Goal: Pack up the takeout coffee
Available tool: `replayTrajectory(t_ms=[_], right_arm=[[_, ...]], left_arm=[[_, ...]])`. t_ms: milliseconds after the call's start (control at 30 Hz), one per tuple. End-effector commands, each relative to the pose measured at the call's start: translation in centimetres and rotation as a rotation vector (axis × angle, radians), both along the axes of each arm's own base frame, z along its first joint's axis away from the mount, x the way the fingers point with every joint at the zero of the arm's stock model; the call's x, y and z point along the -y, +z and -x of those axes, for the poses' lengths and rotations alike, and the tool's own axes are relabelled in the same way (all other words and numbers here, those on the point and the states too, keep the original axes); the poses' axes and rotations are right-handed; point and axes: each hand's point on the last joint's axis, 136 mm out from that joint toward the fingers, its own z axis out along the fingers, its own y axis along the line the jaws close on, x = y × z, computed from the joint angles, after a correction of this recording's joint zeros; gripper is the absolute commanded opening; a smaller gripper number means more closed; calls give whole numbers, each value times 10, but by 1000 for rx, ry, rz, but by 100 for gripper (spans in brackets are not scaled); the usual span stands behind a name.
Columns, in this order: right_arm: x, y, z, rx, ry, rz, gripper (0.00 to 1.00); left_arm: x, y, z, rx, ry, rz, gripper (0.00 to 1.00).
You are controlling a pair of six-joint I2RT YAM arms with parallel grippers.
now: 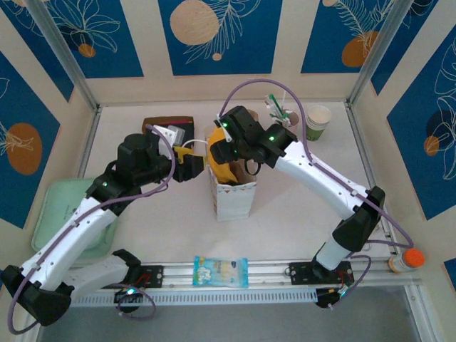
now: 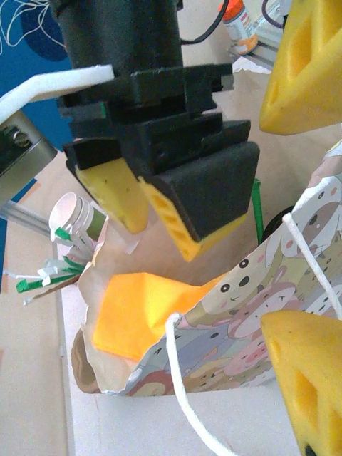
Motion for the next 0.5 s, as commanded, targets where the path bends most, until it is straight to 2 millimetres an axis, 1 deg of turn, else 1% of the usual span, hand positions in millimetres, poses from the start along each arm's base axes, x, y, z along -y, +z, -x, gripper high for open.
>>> replayTrajectory(t_ms=[0,67,300,467], right_arm=[[5,23,9,17,6,-40,68],[7,27,9,25,3,-41,68],[12,48,7,64,-13,-76,68],[14,57,7,74,-11,-92,68]], left_arm=[[0,16,-1,50,2,-8,67],[-1,18,-1,54,6,-10,67],[-5,26,-3,74,29,-12,68],[-6,29,-5,83,37,-21,69]])
